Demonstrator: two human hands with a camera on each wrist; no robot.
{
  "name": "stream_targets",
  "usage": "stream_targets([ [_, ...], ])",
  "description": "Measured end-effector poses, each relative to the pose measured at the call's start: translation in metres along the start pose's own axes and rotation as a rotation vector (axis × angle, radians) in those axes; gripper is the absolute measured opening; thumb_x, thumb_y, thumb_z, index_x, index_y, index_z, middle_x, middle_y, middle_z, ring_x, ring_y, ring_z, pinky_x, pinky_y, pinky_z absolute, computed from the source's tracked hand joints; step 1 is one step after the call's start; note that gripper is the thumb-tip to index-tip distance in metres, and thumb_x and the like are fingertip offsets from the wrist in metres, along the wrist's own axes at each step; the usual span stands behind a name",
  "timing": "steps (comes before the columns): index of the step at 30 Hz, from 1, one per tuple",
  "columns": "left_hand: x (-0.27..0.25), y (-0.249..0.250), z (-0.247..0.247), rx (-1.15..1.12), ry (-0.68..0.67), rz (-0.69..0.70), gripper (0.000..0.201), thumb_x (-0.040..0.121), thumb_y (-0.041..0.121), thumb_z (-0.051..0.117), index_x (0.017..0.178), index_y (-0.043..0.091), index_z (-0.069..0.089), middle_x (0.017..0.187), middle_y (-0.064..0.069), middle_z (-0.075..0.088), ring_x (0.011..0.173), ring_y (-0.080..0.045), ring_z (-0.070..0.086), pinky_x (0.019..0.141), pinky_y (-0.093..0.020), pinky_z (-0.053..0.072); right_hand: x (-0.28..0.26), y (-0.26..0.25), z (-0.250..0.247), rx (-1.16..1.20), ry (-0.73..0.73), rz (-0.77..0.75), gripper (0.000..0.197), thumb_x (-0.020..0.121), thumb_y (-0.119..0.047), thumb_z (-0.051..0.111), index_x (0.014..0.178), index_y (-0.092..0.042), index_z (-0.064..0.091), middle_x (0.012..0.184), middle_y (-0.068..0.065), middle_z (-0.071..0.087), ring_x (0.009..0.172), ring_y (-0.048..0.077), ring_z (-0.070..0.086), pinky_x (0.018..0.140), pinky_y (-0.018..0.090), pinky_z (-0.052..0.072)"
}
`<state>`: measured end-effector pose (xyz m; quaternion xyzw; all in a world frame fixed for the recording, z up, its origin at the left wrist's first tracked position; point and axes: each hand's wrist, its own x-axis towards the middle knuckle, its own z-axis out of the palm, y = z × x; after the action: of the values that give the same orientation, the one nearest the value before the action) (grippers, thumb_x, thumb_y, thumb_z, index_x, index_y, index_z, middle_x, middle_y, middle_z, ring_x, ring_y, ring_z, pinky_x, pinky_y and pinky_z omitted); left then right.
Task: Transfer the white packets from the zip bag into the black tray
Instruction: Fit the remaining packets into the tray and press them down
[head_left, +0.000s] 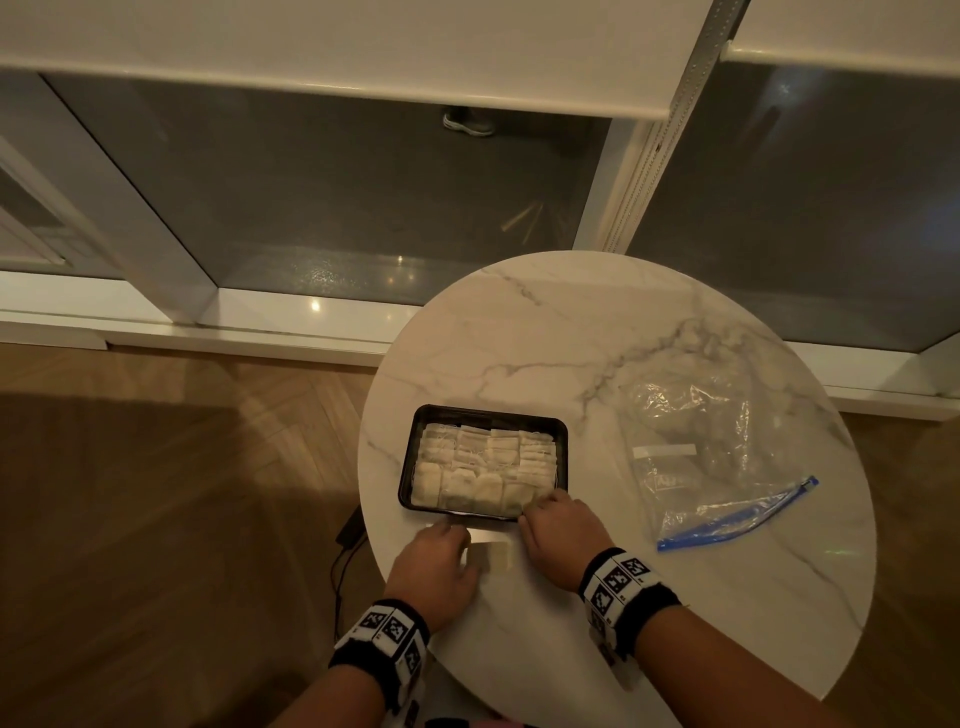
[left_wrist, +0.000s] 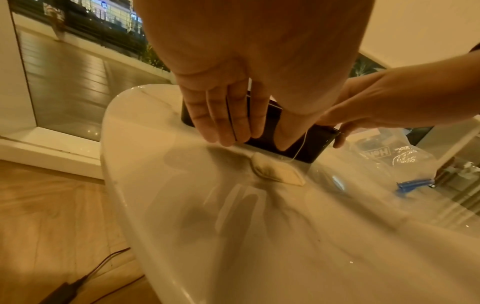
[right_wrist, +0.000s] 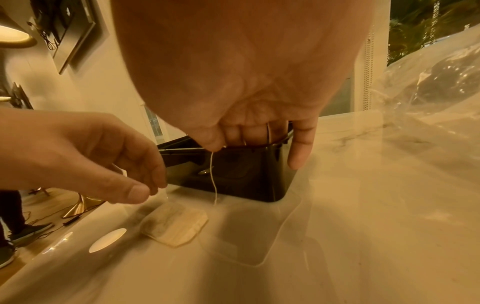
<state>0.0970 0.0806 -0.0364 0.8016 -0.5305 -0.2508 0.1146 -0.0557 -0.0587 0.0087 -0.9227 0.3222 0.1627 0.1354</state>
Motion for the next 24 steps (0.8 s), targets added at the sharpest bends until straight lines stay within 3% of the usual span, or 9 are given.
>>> stream_targets([
  [4,0.005,0.002,0.005,0.080,-0.104,-0.020,0.029,0.087,0.043,0.056,0.107,0.023,0.061,0.114,0.002,0.057,0.106,-0.022,0.055,0.085,-0.037,0.052,-0.001,0.002,0.003,0.012,0.040,-0.001,0.041,0.103,-0.037,0.029,0.114,-0.016,0.061,0.119,0.007,0.063,0.115,0.026,0.050,0.092,0.041,0.045],
  [9,0.012,0.006,0.003,0.158,-0.143,0.017,0.033,0.088,0.036,0.055,0.119,0.028,0.059,0.123,0.000,0.057,0.114,-0.025,0.054,0.089,-0.038,0.050,-0.007,0.009,0.010,0.118,0.248,-0.019,0.027,0.095,-0.032,0.043,0.106,-0.020,0.065,0.109,0.001,0.065,0.106,0.022,0.054,0.083,0.035,0.048],
  [13,0.015,0.011,-0.002,0.180,-0.163,0.007,0.028,0.089,0.038,0.057,0.115,0.028,0.060,0.120,0.001,0.058,0.114,-0.024,0.054,0.091,-0.038,0.047,-0.015,0.016,0.011,0.194,0.357,0.046,0.024,0.090,-0.027,0.051,0.108,-0.023,0.066,0.107,-0.005,0.064,0.104,0.019,0.052,0.082,0.032,0.050],
  [19,0.013,0.014,-0.008,-0.002,-0.239,-0.103,0.019,0.082,0.038,0.066,0.094,0.024,0.060,0.107,0.002,0.061,0.099,-0.021,0.060,0.085,-0.034,0.052,-0.023,0.022,0.016,0.407,0.329,0.125,0.028,0.094,-0.021,0.053,0.120,-0.024,0.062,0.114,-0.007,0.060,0.109,0.012,0.044,0.094,0.024,0.042],
  [24,0.009,0.014,-0.016,-0.316,-0.317,-0.172,0.030,0.074,0.034,0.081,0.097,0.020,0.066,0.093,0.005,0.066,0.078,-0.007,0.058,0.070,-0.020,0.050,-0.030,0.020,0.014,0.557,0.352,0.130,0.025,0.092,-0.019,0.060,0.116,-0.024,0.064,0.106,-0.009,0.059,0.104,0.010,0.046,0.090,0.017,0.037],
])
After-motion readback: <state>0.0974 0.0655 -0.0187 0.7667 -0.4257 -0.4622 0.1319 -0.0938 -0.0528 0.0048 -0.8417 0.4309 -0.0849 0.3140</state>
